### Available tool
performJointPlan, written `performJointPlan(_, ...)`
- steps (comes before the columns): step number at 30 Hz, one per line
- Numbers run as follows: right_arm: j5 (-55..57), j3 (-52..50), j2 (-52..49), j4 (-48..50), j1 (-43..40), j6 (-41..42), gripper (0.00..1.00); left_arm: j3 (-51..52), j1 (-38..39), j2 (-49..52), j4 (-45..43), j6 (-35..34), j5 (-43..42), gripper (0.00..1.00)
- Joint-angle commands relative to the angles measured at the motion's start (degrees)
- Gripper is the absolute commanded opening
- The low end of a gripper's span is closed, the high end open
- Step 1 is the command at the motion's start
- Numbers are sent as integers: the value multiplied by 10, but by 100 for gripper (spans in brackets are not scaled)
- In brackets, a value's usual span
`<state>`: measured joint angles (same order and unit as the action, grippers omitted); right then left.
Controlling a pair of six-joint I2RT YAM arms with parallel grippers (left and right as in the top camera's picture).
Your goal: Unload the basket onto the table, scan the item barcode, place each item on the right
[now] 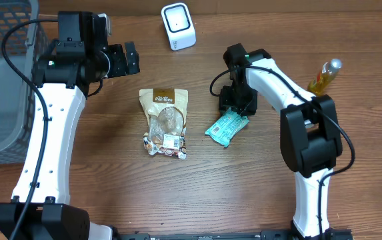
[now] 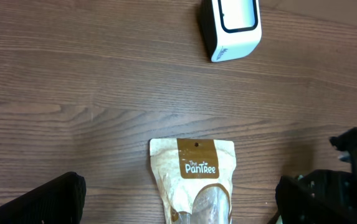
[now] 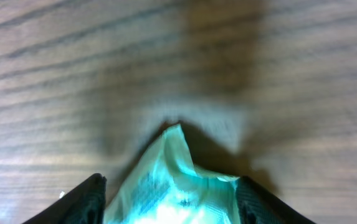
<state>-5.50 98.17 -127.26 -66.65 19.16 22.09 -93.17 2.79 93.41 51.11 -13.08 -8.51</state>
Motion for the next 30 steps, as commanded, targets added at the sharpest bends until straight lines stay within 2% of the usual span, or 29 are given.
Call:
performJointPlan(1,5,-2,95,-14,-2,9,68,-7,2,0,-1,13,1,100)
performJointPlan(9,39,-2,193,-118,5,24,62,-7,2,0,-1,13,1,99)
performJointPlan(10,51,-2,198,-128,9,30,58,-7,2,0,-1,13,1,100)
performJointPlan(11,61,-2,200,-142,14,37,40,-7,2,0,-1,13,1,99)
performJointPlan(12,62,-3,200,-155,19,37,12,-7,2,0,-1,13,1,100)
performJointPlan(13,61,-5,200,-161,22,37,4,-7,2,0,-1,13,1,100)
performJointPlan(20,54,-93,199,-150,68,56,4,-7,2,0,-1,13,1,100)
performJointPlan(27,55,-231,199,-33,112,92,5,-7,2,0,-1,13,1,100)
performJointPlan(30,54,-275,199,24,118,93,8,-7,2,0,-1,13,1,100)
